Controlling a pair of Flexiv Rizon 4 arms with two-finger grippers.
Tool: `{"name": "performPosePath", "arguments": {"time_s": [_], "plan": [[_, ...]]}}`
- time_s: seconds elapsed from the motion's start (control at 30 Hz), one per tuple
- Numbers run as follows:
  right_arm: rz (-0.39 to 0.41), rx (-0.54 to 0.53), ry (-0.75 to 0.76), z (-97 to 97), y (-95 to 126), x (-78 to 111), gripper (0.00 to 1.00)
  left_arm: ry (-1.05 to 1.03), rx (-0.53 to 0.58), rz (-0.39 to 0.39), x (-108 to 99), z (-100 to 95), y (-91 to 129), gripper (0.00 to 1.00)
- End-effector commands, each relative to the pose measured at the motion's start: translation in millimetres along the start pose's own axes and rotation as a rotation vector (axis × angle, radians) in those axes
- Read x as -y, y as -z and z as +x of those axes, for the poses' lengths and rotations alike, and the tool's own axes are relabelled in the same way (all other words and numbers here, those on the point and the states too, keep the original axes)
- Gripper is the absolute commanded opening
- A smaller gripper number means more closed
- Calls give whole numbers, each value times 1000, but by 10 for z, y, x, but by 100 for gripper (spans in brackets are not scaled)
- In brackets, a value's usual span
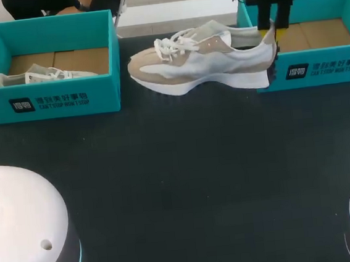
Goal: Take the shoe out of the shoebox, open the shoe tongue, remove and reinsert the insole, then place the shoe into the shoebox
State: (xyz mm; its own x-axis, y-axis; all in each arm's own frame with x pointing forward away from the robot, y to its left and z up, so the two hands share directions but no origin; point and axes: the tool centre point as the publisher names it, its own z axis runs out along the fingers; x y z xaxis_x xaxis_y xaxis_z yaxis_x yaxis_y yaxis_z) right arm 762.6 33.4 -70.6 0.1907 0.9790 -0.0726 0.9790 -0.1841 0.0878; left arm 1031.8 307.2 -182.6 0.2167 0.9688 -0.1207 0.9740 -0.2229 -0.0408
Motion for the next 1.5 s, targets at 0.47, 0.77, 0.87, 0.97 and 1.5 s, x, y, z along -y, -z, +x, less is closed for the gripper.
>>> {"name": "performPosePath", "arguments": {"time_s": [0.47, 0.77, 0.87, 0.97, 1.5], "plan": [[0, -4, 0, -11, 6, 0, 0, 0, -4, -1, 8, -2, 1, 100], [1, 25, -2, 9, -44, 68, 0, 0, -4, -1, 8, -2, 1, 100], [-30, 29, -14, 19, -97, 187, 0, 0, -4, -1, 8, -2, 1, 100], [-65, 65, -11, 29, -161, 301, 0, 0, -4, -1, 8, -2, 1, 100], [-61, 101, -25, 279, -976, 742, 0, 0, -4, -1, 8, -2, 1, 100]]}}
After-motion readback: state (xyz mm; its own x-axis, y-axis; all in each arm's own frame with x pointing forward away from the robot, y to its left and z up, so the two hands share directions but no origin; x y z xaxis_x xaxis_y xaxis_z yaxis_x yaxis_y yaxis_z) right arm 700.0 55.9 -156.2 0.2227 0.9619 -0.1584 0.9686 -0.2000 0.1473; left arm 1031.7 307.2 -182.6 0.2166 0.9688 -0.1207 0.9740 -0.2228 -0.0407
